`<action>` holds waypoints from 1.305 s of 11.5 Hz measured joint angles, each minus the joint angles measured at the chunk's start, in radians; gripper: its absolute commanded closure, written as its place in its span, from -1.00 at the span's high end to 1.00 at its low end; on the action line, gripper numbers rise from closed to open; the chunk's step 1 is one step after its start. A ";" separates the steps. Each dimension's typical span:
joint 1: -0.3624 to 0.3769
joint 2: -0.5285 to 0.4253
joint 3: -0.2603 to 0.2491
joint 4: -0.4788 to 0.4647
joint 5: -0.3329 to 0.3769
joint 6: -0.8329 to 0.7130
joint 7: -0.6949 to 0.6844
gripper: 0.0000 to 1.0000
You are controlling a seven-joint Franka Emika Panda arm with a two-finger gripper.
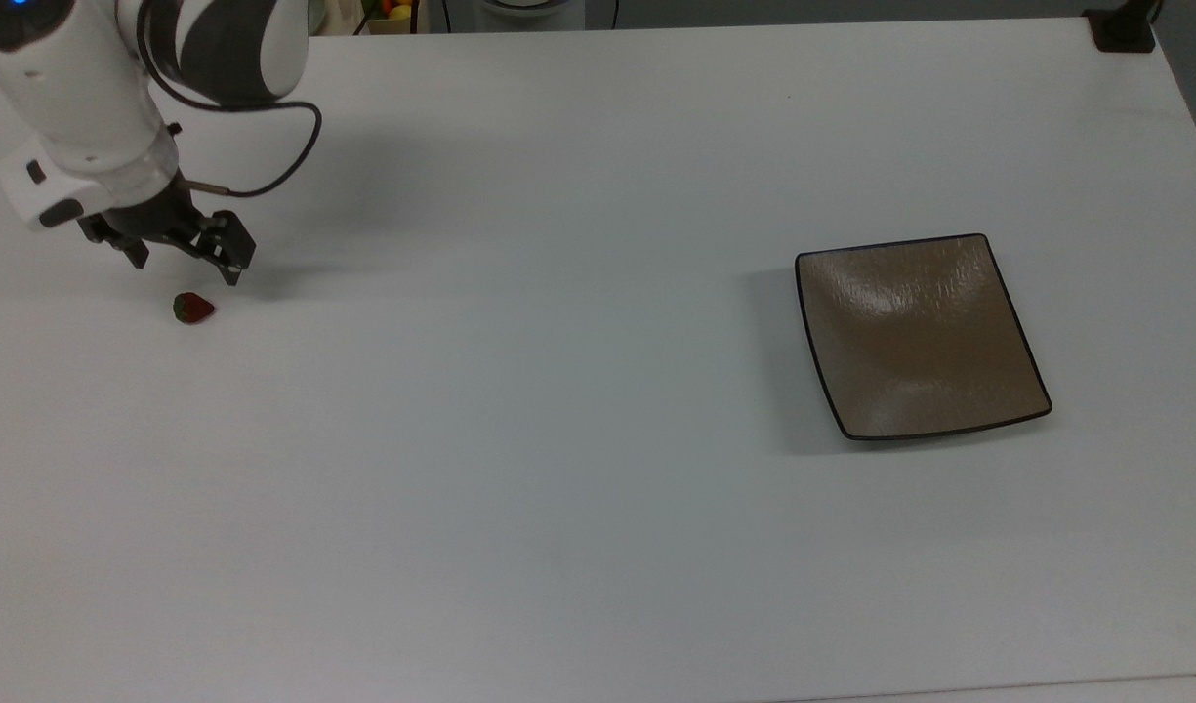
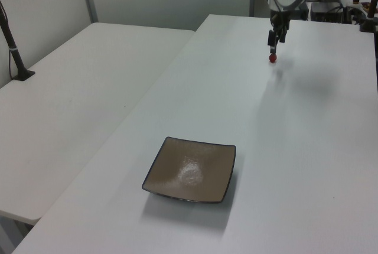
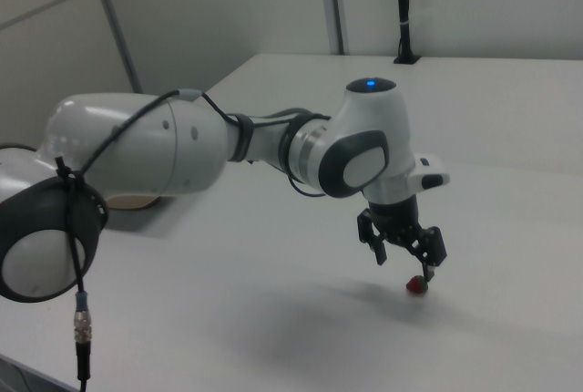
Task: Strawberries on a ceramic plate
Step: 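Lower the gripper over the strawberry and close it around the berry, then lift the held strawberry and carry it over the brown plate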
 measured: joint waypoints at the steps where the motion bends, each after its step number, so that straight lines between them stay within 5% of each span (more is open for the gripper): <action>1: 0.001 0.026 0.001 0.000 -0.007 0.029 0.000 1.00; 2: 0.001 0.048 0.001 0.000 -0.009 0.059 0.000 0.97; 4: 0.002 0.078 0.002 0.001 -0.010 0.110 0.000 0.55; 7: -0.001 0.090 0.002 0.002 -0.010 0.133 0.000 -0.52; 15: 0.006 0.016 0.015 0.038 -0.010 0.065 0.000 -0.56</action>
